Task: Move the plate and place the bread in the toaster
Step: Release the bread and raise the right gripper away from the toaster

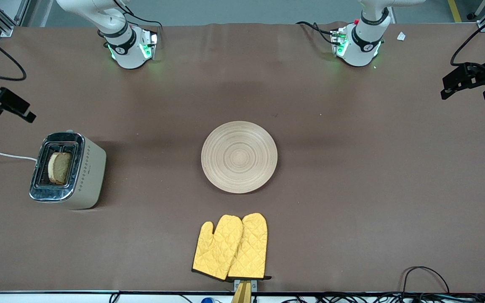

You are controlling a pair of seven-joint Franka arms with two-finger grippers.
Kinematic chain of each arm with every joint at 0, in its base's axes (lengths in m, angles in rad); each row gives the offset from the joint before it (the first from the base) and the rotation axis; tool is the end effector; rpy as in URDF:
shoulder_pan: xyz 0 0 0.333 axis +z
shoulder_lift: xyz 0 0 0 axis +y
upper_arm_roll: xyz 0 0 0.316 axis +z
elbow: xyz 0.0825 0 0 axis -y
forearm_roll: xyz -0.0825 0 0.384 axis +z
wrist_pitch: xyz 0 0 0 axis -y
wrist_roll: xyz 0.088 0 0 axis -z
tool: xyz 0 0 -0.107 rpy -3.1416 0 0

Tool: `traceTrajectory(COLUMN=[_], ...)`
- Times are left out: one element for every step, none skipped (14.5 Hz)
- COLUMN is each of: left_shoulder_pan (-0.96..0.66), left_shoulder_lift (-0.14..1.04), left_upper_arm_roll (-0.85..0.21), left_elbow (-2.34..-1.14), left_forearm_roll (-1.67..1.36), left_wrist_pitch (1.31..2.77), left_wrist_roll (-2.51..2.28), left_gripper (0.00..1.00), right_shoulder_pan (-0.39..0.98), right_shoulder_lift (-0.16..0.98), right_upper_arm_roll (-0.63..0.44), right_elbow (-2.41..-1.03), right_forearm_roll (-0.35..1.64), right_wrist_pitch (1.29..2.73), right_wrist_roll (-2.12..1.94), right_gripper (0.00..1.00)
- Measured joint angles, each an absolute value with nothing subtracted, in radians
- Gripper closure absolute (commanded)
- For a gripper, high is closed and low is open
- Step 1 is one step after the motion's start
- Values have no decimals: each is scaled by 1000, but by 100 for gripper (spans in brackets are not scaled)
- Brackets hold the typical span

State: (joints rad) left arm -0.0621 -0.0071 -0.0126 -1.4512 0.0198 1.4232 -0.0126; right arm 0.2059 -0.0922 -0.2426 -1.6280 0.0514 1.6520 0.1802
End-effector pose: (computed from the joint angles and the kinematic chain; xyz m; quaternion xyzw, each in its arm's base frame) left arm 0.5352 -0.0377 0.6711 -0.9995 0.0297 0.0100 0.0103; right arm 0.5342 -0.0211 0.6538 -0.9918 0.1087 -0.0539 0.0407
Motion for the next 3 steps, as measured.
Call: traceTrajectory(left_shoulder_pan=[-63,-65,-67], left_shoulder_lift=[-7,-7,-7], left_upper_arm_roll=[-15,-18,-20], left_elbow=[-1451,-1451,-1451], left_forearm_roll=[20,20,20], left_wrist_pitch=[1417,1413,1411], left_wrist_roll=[-13,-13,-13], left_gripper=[0,0,0], right_shoulder_pan=[199,195,194], right_shoulder_lift=[-114,-131,-144], right_upper_arm_roll=[-244,-245,-245], right_elbow=[-1644,-1654,-1659], right_forearm_roll=[49,39,23], right_wrist_pitch=[1648,1636,1626], right_wrist_roll=[160,147,143], right_gripper=[0,0,0])
